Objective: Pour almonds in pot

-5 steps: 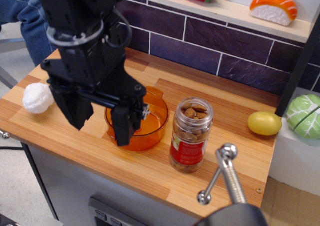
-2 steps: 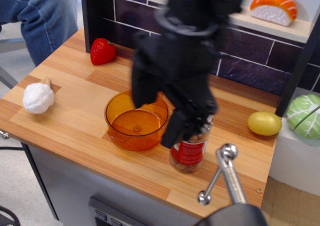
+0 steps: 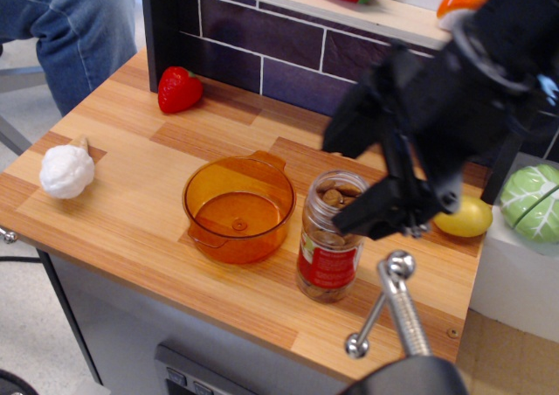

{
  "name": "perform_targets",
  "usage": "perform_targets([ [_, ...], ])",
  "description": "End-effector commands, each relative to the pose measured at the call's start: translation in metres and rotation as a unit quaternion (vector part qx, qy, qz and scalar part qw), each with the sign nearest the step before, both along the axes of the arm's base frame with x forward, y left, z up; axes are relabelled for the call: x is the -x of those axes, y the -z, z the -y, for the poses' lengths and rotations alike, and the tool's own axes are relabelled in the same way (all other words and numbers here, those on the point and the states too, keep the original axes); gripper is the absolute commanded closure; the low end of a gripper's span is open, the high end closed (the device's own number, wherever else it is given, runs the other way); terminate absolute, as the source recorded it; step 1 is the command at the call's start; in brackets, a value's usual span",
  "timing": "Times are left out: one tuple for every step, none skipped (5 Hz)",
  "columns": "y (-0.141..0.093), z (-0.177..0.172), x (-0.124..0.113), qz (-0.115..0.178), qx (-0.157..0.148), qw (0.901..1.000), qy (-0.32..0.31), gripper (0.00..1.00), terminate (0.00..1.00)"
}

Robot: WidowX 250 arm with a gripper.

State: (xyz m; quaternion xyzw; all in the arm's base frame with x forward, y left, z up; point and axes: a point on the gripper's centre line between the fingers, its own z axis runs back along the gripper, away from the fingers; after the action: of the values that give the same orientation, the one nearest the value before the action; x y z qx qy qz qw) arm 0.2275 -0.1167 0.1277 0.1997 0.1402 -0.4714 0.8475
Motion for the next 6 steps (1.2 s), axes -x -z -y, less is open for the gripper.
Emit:
perform_targets([
  [0.018,0.02,-0.012,-0.03,-0.078,0.9914,0.101,0.0,0.0],
  [0.024,0.022,-0.025,-0.057,-0.096,0.9873,0.113,0.0,0.0],
  [0.05,0.021,-0.025,-0.088,-0.143,0.9777,0.126,0.0,0.0],
  [0.063,0.017,-0.039,-0.121,-0.164,0.9696,0.136,0.0,0.0],
  [0.073,0.01,-0.038,-0.134,-0.179,0.9648,0.14,0.0,0.0],
  [0.082,-0.003,-0.035,-0.142,-0.191,0.9616,0.137,0.0,0.0],
])
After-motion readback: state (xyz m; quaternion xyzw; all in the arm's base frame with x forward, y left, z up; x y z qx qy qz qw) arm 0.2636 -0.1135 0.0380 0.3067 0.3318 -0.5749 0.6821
